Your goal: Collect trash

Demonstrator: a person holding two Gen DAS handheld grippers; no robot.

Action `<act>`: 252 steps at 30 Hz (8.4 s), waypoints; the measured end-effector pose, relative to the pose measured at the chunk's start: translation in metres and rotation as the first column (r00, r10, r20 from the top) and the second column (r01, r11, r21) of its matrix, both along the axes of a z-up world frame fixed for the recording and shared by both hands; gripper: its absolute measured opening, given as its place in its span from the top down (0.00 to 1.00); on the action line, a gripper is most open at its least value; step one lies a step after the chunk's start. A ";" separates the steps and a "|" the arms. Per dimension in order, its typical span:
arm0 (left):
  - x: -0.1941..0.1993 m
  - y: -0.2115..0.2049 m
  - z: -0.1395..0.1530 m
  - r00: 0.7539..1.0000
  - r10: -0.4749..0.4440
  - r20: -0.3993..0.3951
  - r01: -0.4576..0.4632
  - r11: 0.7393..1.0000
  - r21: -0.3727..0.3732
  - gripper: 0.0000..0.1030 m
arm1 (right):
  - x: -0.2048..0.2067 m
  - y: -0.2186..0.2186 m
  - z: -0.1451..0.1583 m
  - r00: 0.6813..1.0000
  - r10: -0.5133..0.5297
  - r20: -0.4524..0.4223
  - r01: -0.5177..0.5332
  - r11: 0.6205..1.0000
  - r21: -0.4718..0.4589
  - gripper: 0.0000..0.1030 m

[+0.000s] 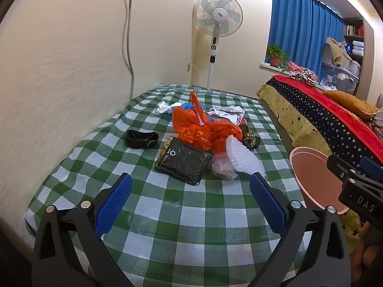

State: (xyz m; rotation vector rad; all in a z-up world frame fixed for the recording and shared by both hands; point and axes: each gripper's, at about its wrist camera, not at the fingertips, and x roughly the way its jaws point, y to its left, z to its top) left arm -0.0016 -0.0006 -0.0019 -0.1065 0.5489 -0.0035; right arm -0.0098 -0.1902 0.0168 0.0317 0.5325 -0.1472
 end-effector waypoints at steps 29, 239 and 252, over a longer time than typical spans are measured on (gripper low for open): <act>-0.004 -0.003 0.003 1.000 -0.011 0.000 0.011 1.000 -0.002 0.08 | 0.000 0.001 0.001 1.000 0.001 0.002 -0.001 1.000 -0.010 0.06; 0.100 -0.014 -0.063 0.925 -0.177 -0.337 0.196 0.980 0.024 0.80 | 0.011 0.011 0.005 0.967 0.253 0.018 -0.250 0.941 0.228 0.93; 0.084 -0.003 -0.044 0.947 -0.182 -0.266 0.177 0.983 -0.042 0.99 | -0.006 0.000 0.019 0.970 0.238 0.051 -0.243 0.940 0.241 0.93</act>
